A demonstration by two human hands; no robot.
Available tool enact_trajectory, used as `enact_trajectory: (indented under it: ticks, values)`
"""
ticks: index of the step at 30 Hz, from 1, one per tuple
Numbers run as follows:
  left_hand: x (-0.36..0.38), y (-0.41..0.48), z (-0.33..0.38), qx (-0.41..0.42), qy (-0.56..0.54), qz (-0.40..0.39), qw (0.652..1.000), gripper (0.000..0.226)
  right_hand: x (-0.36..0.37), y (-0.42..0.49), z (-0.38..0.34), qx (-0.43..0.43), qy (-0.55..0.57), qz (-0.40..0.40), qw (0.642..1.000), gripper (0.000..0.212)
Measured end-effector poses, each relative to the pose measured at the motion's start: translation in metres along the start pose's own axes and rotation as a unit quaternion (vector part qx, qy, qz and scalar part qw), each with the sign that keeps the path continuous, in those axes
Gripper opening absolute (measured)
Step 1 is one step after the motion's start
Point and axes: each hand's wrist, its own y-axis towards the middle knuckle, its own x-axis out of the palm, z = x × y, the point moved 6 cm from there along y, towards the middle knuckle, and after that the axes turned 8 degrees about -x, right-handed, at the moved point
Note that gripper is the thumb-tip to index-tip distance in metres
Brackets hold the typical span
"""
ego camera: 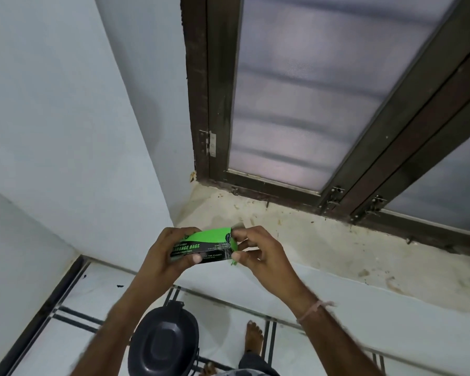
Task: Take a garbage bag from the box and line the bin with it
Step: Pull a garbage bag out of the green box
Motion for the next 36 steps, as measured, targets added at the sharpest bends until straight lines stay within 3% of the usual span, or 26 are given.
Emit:
enact_trajectory:
  ticks: [4,6,12,17,23,26,32,36]
  values:
    - [-0.003,-0.008,0.0,-0.017,0.003,0.013,1.0,0.047,-0.001,-0.01,-0.006,0.009,0.046,0.043,0.998,0.029]
    - [-0.006,-0.01,0.0,-0.025,0.006,0.024,0.999,0.048,-0.001,-0.016,-0.01,0.003,0.088,0.068,0.994,0.011]
    - [-0.007,-0.019,0.008,-0.016,0.007,0.021,1.0,0.046,0.002,-0.02,-0.013,0.02,0.137,0.083,0.987,0.006]
    - [-0.005,-0.025,0.012,-0.004,0.024,0.025,0.999,0.045,0.008,-0.021,-0.022,0.029,0.099,0.058,0.993,0.038]
    - [-0.009,-0.023,0.025,0.02,0.138,0.014,0.99,0.052,0.011,-0.023,-0.013,0.056,0.103,0.054,0.992,0.044]
    - [-0.007,-0.007,0.054,0.065,0.285,0.011,0.956,0.053,0.016,-0.027,-0.005,0.089,0.223,0.037,0.97,0.046]
    - [0.023,0.028,0.126,0.126,0.517,-0.025,0.847,0.058,0.018,-0.024,0.006,0.129,0.363,0.048,0.921,0.058]
    - [0.026,0.042,0.145,0.145,0.523,-0.038,0.839,0.059,0.006,-0.022,0.009,0.156,0.361,0.084,0.915,0.057]
